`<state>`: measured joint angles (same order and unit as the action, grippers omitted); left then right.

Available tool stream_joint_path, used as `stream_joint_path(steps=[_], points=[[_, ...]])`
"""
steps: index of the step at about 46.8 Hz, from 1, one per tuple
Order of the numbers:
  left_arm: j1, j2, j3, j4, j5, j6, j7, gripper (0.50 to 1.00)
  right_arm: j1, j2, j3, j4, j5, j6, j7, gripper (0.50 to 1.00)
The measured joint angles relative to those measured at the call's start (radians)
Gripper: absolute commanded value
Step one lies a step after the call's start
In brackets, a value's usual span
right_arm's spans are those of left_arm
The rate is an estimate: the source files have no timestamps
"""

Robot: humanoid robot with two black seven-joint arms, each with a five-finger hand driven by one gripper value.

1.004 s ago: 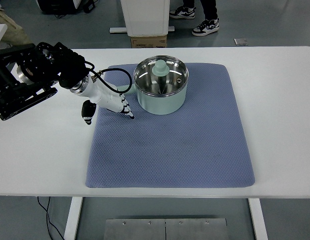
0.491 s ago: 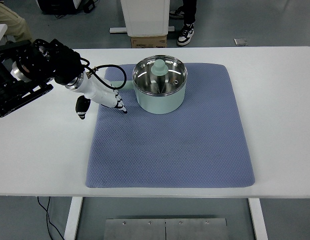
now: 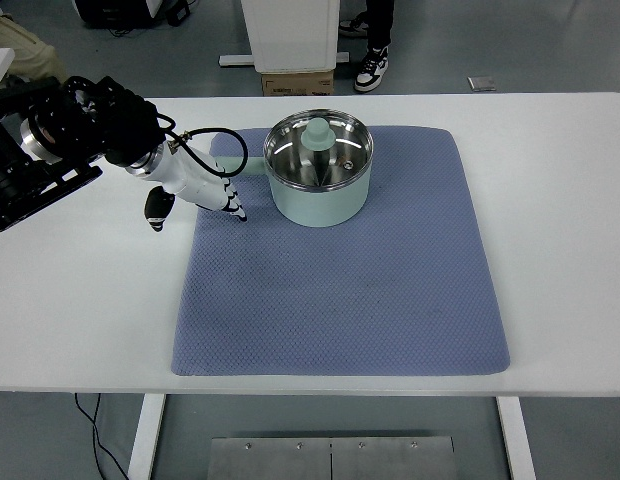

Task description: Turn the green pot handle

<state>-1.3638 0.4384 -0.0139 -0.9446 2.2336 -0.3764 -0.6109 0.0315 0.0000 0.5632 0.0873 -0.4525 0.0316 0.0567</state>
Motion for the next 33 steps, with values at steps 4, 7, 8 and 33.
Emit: stream_joint_path(steps=[4,7,8,33], points=[[0.000,-0.001,0.000,0.004,0.003,0.006,0.000,1.000,0.000,0.000,0.000,0.000,0.000,0.000,0.000,1.000],[0.000,-0.001,0.000,0.004,-0.002,0.007,0.000,1.000,0.000,0.000,0.000,0.000,0.000,0.000,0.000,1.000],[0.000,-0.001,0.000,0.004,-0.004,0.007,0.000,1.000,0.000,0.000,0.000,0.000,0.000,0.000,0.000,1.000],[0.005,0.000,-0.003,-0.077,-0.094,-0.004,0.000,1.000,0.001,0.000,0.000,0.000,0.000,0.001,0.000,1.000]])
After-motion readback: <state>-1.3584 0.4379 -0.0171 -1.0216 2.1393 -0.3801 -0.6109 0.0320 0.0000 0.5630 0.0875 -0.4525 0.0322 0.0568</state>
